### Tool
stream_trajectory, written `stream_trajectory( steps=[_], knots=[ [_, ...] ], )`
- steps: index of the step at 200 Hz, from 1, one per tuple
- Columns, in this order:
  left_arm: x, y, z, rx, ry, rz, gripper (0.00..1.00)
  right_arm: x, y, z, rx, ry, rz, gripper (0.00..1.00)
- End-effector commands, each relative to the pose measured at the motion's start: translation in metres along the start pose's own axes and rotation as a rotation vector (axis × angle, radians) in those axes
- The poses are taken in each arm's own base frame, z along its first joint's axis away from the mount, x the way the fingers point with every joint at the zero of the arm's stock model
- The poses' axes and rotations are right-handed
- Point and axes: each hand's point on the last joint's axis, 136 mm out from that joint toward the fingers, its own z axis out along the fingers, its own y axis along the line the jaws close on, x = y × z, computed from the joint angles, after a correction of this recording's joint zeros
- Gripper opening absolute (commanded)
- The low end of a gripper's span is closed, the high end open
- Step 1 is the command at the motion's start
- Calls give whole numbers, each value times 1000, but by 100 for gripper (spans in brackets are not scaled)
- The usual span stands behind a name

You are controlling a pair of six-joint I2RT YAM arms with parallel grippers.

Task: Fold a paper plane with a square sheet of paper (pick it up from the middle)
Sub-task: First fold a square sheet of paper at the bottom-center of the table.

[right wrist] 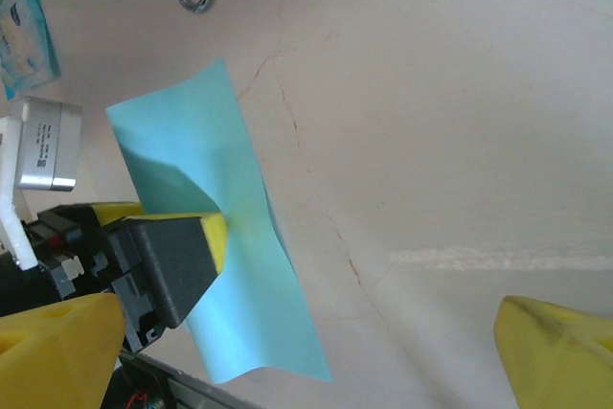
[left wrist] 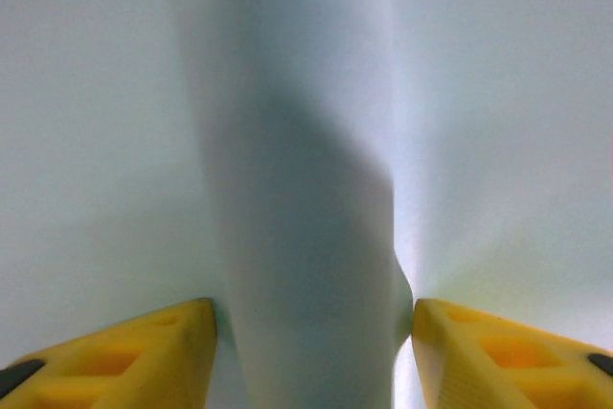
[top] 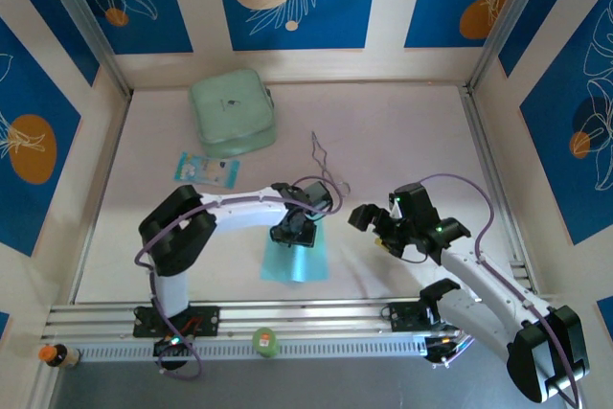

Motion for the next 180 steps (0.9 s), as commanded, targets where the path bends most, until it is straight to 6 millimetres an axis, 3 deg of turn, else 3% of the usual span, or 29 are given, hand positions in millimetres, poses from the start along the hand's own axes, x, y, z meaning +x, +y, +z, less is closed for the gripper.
stream_trajectory(
  steps=[1, 51, 99, 130, 153, 180],
  knots=[
    [-5, -5, -13, 36, -58, -2, 47, -2, 2, -5, 14, -13, 28, 99],
    [-16, -20, -41, 163, -150, -13, 41, -4, -2, -6, 36, -31, 38, 99],
    [-22, -74, -76, 560, -184, -24, 40, -8, 0, -11, 33, -50, 33, 99],
    [-27, -92, -95, 753, -184, -56, 41, -10, 12, -17, -22, -58, 0, 99],
    [-29, -89, -94, 824, -187, -109, 41, -10, 20, -21, -67, -56, -16, 99],
    [-26, -74, -72, 824, -156, -196, 41, -9, 26, -23, -101, -51, -24, 99]
  ],
)
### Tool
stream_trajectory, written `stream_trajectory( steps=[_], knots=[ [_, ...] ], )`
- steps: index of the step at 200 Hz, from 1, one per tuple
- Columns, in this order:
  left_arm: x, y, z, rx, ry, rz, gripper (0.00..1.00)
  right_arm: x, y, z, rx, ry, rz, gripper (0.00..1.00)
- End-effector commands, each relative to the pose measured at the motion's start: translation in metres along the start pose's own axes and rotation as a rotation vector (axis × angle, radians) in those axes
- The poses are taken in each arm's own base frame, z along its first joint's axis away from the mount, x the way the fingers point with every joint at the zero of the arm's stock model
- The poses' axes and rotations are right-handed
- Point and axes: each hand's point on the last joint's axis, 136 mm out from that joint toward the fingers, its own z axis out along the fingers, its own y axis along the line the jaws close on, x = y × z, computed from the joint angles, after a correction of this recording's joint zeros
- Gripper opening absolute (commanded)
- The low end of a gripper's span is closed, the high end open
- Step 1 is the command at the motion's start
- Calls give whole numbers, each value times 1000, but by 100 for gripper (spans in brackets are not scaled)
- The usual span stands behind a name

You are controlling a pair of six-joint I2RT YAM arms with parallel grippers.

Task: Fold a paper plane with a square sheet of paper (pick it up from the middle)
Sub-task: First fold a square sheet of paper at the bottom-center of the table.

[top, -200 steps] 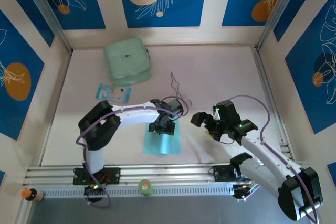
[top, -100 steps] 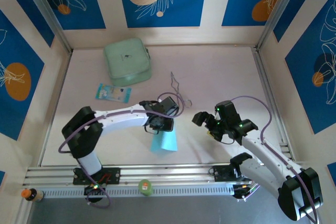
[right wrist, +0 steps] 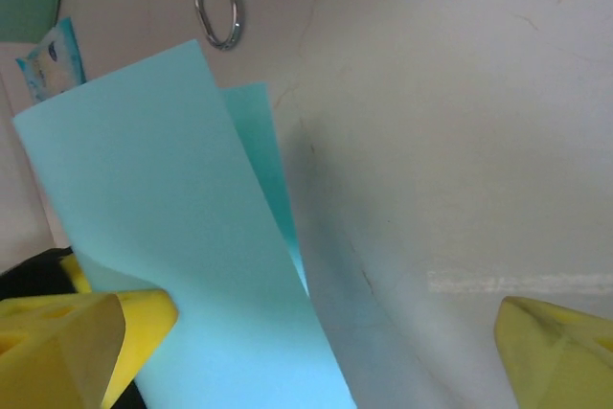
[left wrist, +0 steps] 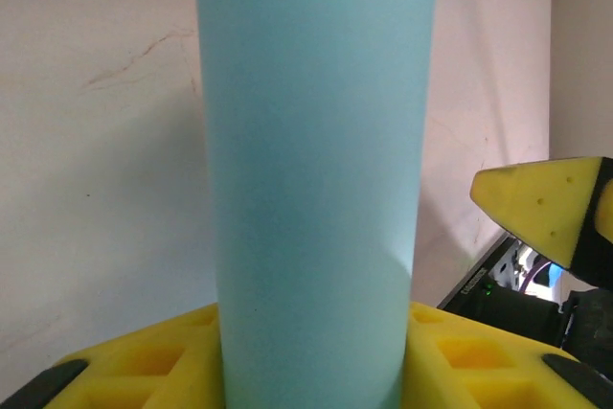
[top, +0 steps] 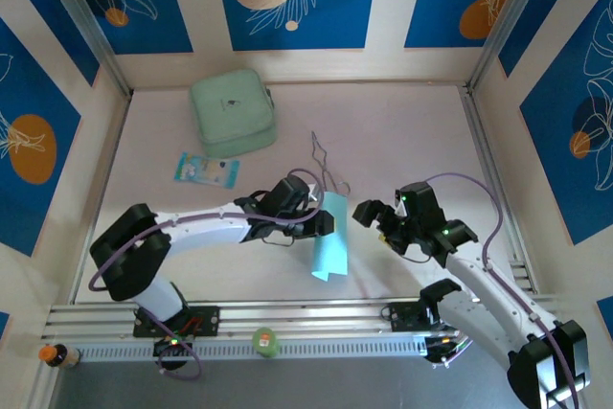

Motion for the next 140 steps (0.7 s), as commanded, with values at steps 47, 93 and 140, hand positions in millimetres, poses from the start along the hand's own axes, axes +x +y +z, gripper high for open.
stream_trajectory(
  steps=[47, 93, 140],
  knots=[
    [2, 29, 7, 56, -8, -132, 41, 3, 20, -4, -94, 31, -25, 99],
    [12, 60, 13, -58, 29, -119, 42, 6, 20, -1, -95, 55, -21, 99],
    [20, 83, 17, -169, 68, -92, 49, 15, 29, 6, -134, 125, -59, 99]
  ],
)
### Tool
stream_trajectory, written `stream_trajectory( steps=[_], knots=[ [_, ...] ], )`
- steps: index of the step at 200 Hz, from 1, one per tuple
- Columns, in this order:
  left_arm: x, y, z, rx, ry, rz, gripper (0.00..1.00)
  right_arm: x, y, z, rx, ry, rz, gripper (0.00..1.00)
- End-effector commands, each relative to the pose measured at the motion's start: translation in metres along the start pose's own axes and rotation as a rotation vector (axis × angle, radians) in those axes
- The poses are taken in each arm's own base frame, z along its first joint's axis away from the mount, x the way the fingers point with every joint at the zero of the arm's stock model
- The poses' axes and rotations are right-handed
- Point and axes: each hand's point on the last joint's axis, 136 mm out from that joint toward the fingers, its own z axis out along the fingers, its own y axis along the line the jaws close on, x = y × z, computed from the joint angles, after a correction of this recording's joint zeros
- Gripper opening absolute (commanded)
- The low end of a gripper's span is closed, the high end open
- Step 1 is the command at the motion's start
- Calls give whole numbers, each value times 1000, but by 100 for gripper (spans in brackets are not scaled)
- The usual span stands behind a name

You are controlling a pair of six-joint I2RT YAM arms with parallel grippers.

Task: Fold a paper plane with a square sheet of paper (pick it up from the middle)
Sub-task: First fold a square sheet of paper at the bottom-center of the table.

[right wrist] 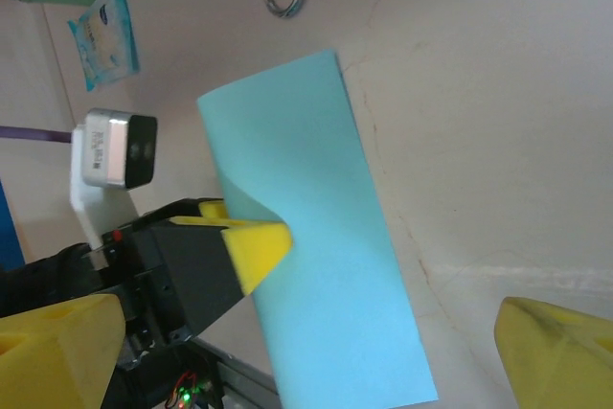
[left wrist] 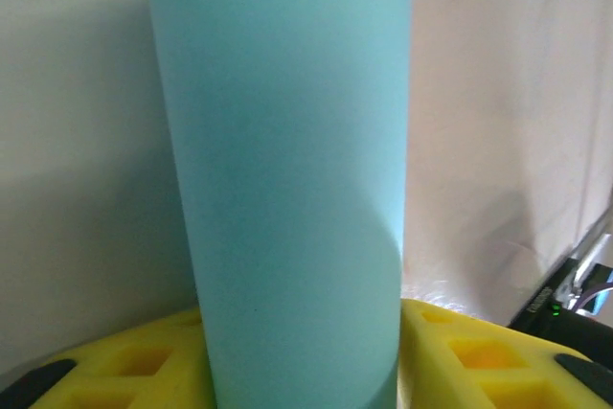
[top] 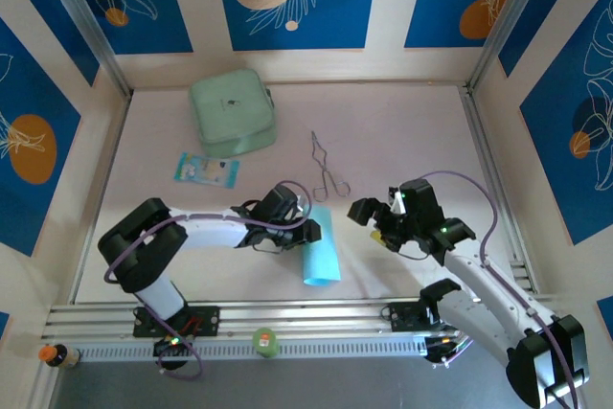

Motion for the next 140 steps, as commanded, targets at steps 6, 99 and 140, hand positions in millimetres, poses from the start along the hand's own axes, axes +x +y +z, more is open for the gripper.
stream_trajectory(
  steps=[6, 99, 140],
  knots=[
    [1, 22, 4, -105, 20, 23, 50, 7, 10, 4, -41, 56, -34, 99],
    [-7, 37, -24, -298, -1, 114, 70, 10, 1, 14, 24, 75, -21, 99],
    [-6, 42, -26, -326, 12, 144, 61, 11, -6, 21, 52, 76, 2, 100]
  ],
)
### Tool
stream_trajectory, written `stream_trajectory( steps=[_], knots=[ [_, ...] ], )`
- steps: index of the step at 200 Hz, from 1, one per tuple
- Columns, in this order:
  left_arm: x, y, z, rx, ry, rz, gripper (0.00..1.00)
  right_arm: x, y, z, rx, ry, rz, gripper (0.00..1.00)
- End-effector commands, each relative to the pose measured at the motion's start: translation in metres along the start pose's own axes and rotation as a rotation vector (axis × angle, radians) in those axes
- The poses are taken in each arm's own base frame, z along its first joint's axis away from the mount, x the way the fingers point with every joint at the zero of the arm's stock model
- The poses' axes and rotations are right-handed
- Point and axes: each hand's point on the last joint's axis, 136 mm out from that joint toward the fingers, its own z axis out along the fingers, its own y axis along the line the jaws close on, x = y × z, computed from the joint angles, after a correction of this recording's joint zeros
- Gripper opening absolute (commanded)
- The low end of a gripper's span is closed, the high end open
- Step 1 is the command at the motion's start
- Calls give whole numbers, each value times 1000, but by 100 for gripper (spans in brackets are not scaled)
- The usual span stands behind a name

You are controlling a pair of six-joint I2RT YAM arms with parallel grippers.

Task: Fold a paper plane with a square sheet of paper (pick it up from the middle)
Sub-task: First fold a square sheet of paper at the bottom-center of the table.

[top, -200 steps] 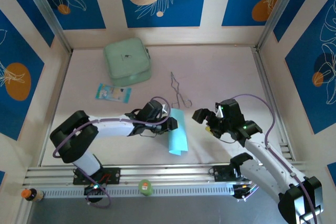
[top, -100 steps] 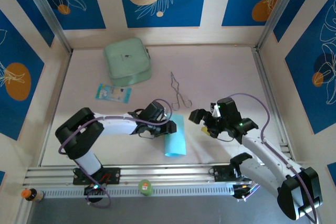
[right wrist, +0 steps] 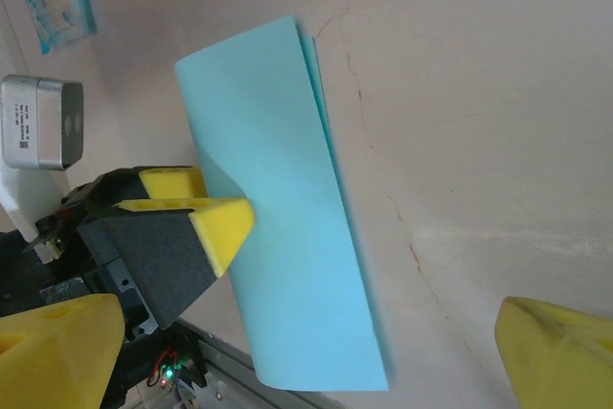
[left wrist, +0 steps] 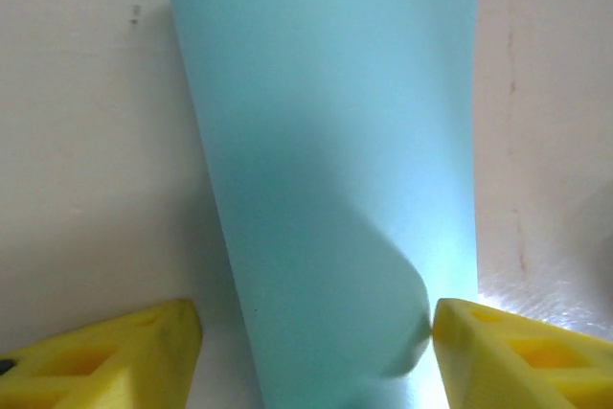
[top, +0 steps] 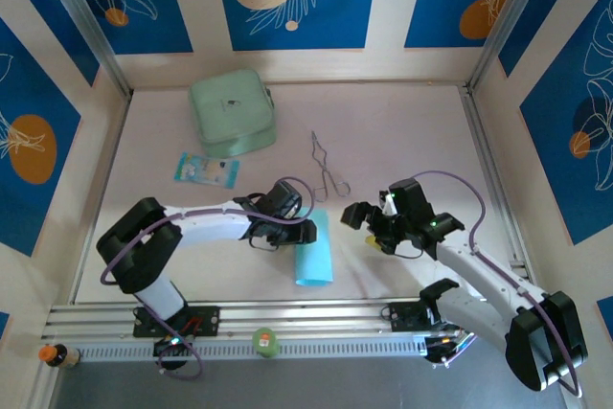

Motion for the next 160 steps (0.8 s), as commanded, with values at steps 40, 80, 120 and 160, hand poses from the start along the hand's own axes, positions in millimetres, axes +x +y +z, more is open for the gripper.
stream_trajectory(
  steps=[40, 80, 120, 160],
  knots=[
    [5, 25, -3, -129, 28, 31, 57, 0, 1, 8, 10, 5, 2, 100],
    [8, 28, 7, -151, 79, 83, 58, 2, -1, 14, 19, 19, 0, 99],
    [12, 35, 13, -186, 123, 141, 58, 3, -6, 18, 29, 29, 6, 99],
    [9, 38, 16, -211, 126, 164, 61, 4, -9, 21, 37, 35, 10, 99]
  ],
)
